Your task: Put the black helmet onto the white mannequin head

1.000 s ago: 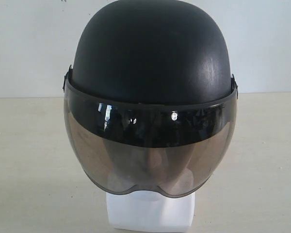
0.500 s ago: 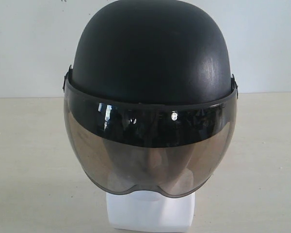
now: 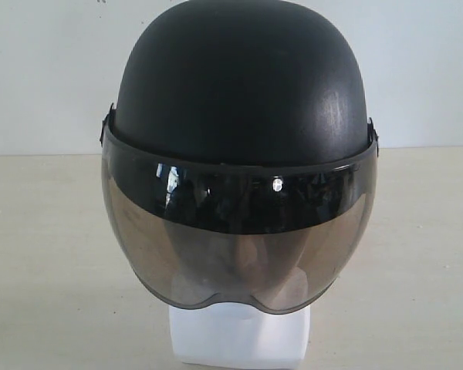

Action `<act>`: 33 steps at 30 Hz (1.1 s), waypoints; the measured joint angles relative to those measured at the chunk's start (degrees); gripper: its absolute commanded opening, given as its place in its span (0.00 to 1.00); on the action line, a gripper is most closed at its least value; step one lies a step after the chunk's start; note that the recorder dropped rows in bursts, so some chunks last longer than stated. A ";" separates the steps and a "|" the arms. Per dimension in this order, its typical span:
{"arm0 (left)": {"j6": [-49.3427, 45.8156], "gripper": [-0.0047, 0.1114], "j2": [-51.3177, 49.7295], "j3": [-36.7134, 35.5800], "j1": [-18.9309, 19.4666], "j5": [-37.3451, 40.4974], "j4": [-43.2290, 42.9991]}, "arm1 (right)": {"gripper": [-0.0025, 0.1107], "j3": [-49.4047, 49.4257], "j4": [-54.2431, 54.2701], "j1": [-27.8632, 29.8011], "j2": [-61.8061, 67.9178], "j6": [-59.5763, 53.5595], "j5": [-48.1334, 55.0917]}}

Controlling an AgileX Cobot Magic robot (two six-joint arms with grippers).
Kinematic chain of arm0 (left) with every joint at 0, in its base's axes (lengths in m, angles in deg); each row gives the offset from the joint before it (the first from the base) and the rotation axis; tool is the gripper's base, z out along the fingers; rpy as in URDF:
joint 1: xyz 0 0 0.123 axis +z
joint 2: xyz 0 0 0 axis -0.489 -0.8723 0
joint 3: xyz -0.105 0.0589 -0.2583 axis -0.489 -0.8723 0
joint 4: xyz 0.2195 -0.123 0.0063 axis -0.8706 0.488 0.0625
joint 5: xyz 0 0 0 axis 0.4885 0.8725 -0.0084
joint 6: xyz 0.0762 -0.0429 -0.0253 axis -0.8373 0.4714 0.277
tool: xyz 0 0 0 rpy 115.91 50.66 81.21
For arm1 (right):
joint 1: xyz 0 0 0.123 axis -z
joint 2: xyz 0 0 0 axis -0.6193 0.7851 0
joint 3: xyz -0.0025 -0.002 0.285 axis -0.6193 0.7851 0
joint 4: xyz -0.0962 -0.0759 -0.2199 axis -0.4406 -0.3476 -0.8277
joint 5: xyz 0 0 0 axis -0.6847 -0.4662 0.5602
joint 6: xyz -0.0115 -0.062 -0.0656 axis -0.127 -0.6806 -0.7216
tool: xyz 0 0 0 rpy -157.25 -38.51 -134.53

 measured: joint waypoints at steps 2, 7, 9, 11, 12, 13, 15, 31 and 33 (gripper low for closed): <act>0.50 0.08 2.27 -4.84 0.37 -7.62 0.00 | 0.02 0.00 0.00 0.00 0.00 0.00 0.00; 2.36 0.08 7.35 -21.35 2.81 -28.72 0.00 | 0.02 0.00 0.00 0.00 0.00 0.00 0.00; 4.71 0.08 9.00 -27.37 3.52 -35.62 0.00 | 0.02 0.00 0.00 0.00 0.00 0.00 0.00; 7.46 0.08 10.86 -33.28 3.91 -42.26 0.00 | 0.02 0.00 0.00 0.00 0.00 0.00 0.00; 8.73 0.08 11.77 -36.52 4.02 -45.36 0.00 | 0.02 0.00 0.00 0.00 0.00 0.00 0.00; 9.84 0.08 12.67 -39.69 4.06 -48.42 0.00 | 0.02 0.00 0.00 0.00 0.00 0.00 0.00; 11.62 0.08 14.33 -45.59 4.15 -53.49 0.00 | 0.02 0.00 0.00 0.00 0.00 0.00 0.00; 16.65 0.08 24.25 -57.85 7.36 -40.78 0.00 | 0.02 0.00 0.00 0.00 0.00 0.00 0.00; 17.09 0.08 24.25 -57.85 7.36 -40.13 0.11 | 0.02 0.00 0.00 0.00 0.00 0.00 0.00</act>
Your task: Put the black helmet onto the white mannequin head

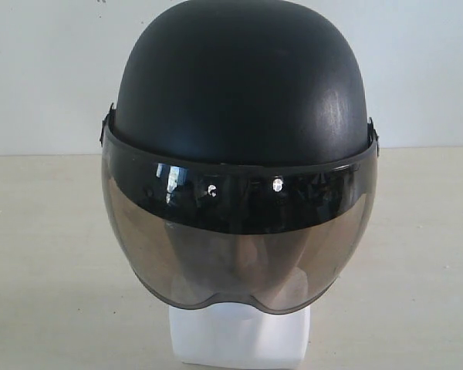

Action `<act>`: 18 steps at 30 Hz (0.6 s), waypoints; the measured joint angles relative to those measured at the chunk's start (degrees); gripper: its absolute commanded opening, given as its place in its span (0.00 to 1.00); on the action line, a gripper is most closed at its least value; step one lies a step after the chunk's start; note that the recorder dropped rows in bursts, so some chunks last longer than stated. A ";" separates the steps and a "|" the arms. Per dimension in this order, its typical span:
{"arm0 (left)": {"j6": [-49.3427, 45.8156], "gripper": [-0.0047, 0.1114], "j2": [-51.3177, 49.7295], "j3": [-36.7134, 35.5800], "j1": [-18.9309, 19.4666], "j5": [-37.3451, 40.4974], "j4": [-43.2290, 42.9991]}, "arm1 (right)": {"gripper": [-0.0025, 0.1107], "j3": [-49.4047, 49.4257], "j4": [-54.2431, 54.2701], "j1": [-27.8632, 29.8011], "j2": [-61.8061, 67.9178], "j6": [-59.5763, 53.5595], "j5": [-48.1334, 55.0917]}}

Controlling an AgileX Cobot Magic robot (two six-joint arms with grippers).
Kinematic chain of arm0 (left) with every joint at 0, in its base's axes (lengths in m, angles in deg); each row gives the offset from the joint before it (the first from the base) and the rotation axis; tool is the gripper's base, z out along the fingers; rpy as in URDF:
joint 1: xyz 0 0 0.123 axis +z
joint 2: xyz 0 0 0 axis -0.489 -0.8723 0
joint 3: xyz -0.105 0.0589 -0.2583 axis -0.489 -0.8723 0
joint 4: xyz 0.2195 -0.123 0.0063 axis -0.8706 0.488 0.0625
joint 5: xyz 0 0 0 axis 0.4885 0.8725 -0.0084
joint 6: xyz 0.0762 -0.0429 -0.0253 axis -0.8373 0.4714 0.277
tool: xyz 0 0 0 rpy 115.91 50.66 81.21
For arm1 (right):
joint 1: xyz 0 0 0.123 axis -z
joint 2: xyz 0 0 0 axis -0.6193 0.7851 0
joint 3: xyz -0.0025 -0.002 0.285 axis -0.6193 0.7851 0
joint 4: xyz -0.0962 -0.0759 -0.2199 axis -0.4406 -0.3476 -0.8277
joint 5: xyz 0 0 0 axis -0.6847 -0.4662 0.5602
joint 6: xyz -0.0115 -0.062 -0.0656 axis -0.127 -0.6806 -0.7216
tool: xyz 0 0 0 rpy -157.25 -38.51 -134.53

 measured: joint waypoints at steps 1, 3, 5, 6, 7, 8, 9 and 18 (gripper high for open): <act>0.23 0.08 0.00 0.00 0.00 0.00 0.00 | 0.02 0.00 0.00 0.00 0.00 0.00 0.00; 0.37 0.08 0.00 0.00 0.00 0.09 0.00 | 0.02 0.00 0.00 0.00 0.00 0.00 0.00; 0.39 0.08 0.00 0.00 0.00 0.12 0.00 | 0.02 0.00 0.00 0.00 0.00 0.00 0.00; 0.50 0.08 0.00 0.00 0.00 0.22 0.00 | 0.02 0.00 0.00 0.00 0.00 0.00 0.00; 0.50 0.08 0.00 0.00 0.00 0.22 0.00 | 0.02 0.00 0.00 0.00 0.00 0.00 0.00; 0.50 0.08 0.00 0.00 0.00 0.22 0.00 | 0.02 0.00 0.00 0.00 0.00 0.00 0.00; 0.50 0.08 0.00 0.00 0.00 0.22 0.00 | 0.02 0.00 0.00 0.00 0.00 0.00 0.00; 0.50 0.08 0.00 0.00 0.00 0.22 0.00 | 0.02 0.00 0.00 0.00 0.00 0.00 0.00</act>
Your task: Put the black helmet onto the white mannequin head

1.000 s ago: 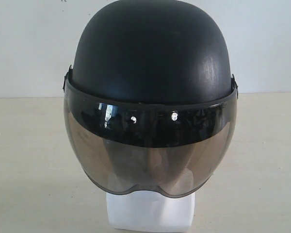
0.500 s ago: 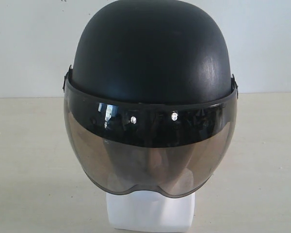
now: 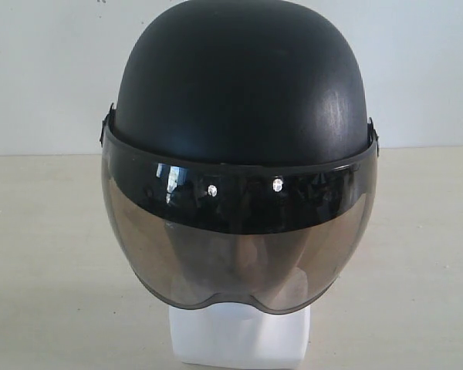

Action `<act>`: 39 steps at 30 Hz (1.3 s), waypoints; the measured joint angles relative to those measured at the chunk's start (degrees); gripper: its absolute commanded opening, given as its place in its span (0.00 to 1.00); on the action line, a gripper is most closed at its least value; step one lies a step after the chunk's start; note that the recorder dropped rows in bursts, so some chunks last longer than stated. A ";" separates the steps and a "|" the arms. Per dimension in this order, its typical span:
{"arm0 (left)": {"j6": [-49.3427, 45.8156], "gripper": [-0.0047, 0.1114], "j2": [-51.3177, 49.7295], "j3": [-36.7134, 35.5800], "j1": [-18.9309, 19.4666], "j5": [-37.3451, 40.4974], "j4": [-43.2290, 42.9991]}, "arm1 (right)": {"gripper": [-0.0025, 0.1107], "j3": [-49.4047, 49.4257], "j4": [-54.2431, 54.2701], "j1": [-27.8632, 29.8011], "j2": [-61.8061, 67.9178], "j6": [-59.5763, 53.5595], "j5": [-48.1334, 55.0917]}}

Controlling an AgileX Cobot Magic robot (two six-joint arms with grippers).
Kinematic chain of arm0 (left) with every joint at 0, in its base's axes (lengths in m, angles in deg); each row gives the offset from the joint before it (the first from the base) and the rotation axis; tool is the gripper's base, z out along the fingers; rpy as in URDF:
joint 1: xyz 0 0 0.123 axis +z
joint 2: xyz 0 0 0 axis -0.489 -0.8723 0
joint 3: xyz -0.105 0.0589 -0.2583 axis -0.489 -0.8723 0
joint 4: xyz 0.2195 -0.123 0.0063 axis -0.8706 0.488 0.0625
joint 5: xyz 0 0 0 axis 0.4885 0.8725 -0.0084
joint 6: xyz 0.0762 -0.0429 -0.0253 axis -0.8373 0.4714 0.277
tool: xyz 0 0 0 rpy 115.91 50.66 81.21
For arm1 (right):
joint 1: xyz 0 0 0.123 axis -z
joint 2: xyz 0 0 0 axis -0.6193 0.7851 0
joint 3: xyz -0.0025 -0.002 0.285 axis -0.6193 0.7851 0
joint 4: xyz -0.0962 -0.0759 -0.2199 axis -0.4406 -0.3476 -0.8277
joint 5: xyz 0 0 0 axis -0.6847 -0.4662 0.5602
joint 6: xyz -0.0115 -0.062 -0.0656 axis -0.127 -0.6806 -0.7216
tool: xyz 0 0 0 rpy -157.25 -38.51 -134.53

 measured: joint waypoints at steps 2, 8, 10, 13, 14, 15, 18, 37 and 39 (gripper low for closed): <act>0.00 0.08 0.00 0.00 0.00 0.00 0.00 | 0.02 0.00 0.00 0.00 0.00 0.00 0.00; 0.00 0.08 0.00 0.00 0.00 0.00 0.00 | 0.02 0.00 0.00 0.00 0.00 2.50 -1.10; 0.00 0.08 0.00 0.00 0.00 0.00 0.00 | 0.02 0.11 -0.39 0.00 0.00 2.85 -3.70; 0.00 0.08 0.00 0.00 0.00 0.00 0.00 | 0.02 2.52 -0.36 0.57 -1.22 -0.13 -12.38; 0.00 0.08 0.00 0.00 0.00 0.00 0.00 | 0.02 4.45 -0.20 1.08 -2.26 -1.16 -16.13; 0.00 0.08 0.00 0.00 0.00 0.00 0.00 | 0.02 6.36 -0.07 1.77 -3.36 -1.66 -19.22; 0.00 0.08 0.00 0.00 0.00 0.00 0.00 | 0.02 15.22 0.36 4.43 -9.74 -2.58 -28.77; 0.00 0.08 0.00 0.00 0.00 0.12 0.00 | 0.02 59.14 9.45 11.26 -46.23 -3.01 -53.82; 0.00 0.08 0.00 0.00 0.00 0.12 0.00 | 0.02 61.29 9.90 9.48 -46.23 -3.01 -54.69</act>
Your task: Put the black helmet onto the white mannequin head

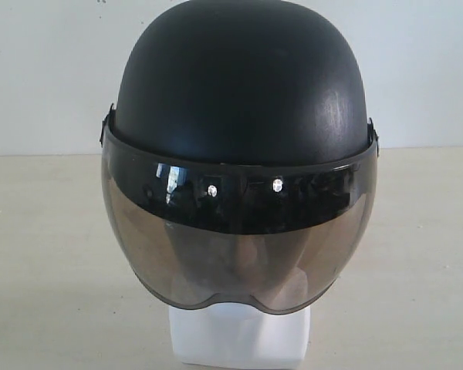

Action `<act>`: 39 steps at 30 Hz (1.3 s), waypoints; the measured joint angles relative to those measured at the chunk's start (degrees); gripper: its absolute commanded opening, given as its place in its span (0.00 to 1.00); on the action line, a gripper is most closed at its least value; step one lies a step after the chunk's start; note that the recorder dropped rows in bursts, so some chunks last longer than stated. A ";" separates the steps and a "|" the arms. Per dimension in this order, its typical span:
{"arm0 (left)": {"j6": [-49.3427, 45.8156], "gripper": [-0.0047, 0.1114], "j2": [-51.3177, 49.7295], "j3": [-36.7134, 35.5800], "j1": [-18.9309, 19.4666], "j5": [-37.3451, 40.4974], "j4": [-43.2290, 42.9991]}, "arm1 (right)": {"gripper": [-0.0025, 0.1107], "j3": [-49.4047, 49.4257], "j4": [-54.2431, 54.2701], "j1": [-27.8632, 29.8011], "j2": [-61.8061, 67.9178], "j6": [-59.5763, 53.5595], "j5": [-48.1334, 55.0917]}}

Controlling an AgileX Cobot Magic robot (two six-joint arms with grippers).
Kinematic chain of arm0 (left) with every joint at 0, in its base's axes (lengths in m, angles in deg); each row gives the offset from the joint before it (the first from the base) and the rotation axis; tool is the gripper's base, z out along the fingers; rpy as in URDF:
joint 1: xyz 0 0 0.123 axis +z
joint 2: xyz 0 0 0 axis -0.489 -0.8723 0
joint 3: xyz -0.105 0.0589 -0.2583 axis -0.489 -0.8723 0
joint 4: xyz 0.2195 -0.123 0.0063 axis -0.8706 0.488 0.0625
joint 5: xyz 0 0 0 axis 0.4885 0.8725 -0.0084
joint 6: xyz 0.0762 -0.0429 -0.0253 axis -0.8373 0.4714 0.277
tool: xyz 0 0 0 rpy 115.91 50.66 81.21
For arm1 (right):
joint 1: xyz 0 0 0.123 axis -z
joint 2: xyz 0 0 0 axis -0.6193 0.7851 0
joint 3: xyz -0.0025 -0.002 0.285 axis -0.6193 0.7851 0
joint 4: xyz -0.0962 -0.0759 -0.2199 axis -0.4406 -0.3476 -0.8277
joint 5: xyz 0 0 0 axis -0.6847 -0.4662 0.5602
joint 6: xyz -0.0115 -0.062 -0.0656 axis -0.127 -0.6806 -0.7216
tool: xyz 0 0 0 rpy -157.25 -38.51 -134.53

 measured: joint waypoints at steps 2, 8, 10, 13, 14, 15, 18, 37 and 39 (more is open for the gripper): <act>0.00 0.08 0.00 0.00 0.00 0.00 0.00 | 0.02 1.69 0.23 -1.18 0.00 0.00 -0.09; 0.00 0.08 0.00 0.00 0.00 0.00 0.00 | 0.02 2.42 0.23 -1.64 0.00 -0.95 -2.54; 0.00 0.08 0.00 0.00 0.00 0.11 0.00 | 0.02 2.51 0.23 -1.64 0.00 -2.14 -3.59; 0.00 0.08 0.00 0.00 0.00 0.11 0.00 | 0.02 2.65 0.23 -1.64 0.00 -4.23 -5.19; 0.00 0.08 0.00 0.00 0.00 0.11 0.00 | 0.02 2.65 0.23 -1.64 0.00 -4.85 -5.44; 0.00 0.08 0.00 0.00 0.00 0.11 0.00 | 0.02 2.65 0.23 -1.64 0.00 -5.41 -5.51; 0.00 0.08 0.00 0.00 0.00 0.11 0.00 | 0.02 2.65 0.23 -1.64 0.00 -6.42 -5.51; 0.00 0.08 0.00 0.00 0.00 0.11 0.00 | 0.02 2.65 -40.37 -1.64 -0.08 31.72 6.65; 0.00 0.08 0.00 0.00 0.00 0.11 0.00 | 0.02 2.65 -40.02 -1.64 -0.08 32.00 7.90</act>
